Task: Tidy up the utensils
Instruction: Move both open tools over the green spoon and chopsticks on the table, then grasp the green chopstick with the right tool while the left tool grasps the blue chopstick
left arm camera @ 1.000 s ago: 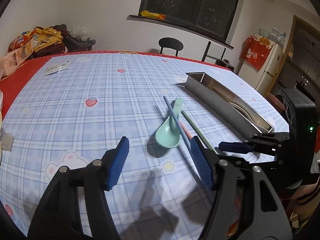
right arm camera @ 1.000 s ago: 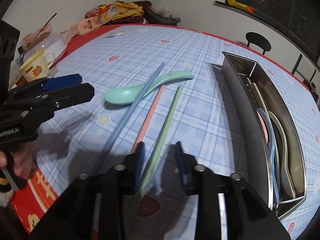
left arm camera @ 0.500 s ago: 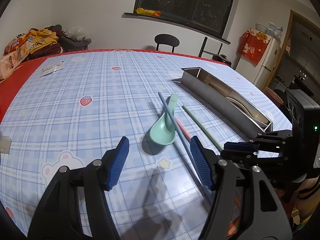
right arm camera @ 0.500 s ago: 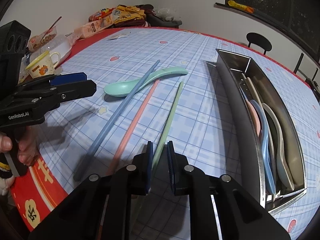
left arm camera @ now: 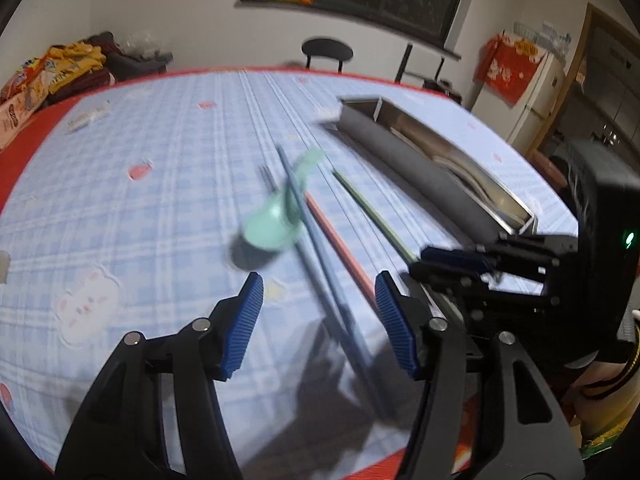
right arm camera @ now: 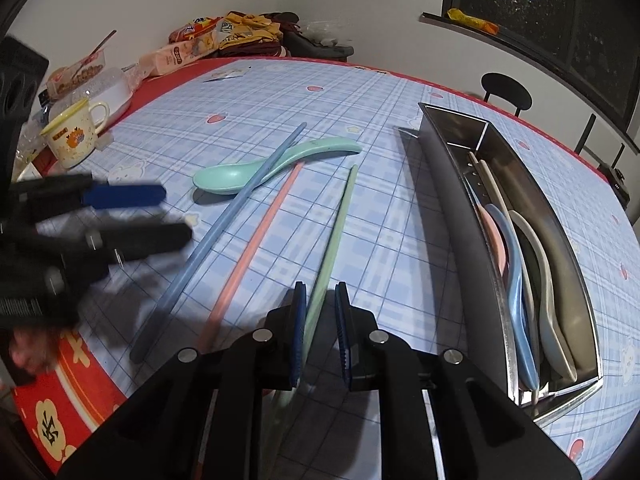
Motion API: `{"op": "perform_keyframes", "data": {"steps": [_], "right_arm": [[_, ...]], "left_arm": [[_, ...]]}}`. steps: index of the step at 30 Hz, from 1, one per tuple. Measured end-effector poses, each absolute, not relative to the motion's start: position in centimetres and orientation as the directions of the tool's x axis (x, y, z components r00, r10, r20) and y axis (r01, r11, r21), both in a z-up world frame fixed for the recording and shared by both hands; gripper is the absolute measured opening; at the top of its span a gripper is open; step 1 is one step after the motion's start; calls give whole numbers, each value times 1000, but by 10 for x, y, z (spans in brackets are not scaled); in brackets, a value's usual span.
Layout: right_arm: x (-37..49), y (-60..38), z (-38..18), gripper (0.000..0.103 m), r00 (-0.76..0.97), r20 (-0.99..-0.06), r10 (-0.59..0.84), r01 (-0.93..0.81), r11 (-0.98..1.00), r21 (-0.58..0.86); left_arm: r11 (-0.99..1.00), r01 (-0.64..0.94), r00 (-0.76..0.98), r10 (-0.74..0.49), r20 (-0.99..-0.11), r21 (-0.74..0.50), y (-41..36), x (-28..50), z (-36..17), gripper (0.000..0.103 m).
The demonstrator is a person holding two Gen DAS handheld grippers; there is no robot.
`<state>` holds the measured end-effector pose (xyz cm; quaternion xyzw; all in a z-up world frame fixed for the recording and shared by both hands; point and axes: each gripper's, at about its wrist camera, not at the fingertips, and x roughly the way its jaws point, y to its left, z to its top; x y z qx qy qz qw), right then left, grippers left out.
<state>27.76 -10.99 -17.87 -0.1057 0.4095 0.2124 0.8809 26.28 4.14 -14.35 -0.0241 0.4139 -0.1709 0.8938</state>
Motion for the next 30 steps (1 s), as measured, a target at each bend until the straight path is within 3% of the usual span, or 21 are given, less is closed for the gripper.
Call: {"op": "perform_keyframes", "data": {"steps": [12,15,24,28,30], "right_arm": [[277,-111,-179,16,563,-766,310,-467,884,14],[277,-111,-179,17,563,-766,310,-467,884,14],[276,-108,-179,17,570,-766,295,-468,884,-8],[276,-107,-179,17,575,-766,288,-468,883,-20],[275,-106,-179,16,579,-765,280,-469,883,-32]], "left_arm": [[954,286,560,-240,-793,-87,19,274,-157,50],[957,285,560,-207,-802,-47,15,282,-157,39],[960,278,598,-153,-786,24,7,280,-160,39],[964,265,608,-143,-781,29,8,279,-159,21],[965,262,607,-149,-780,19,10,279,-159,17]]}}
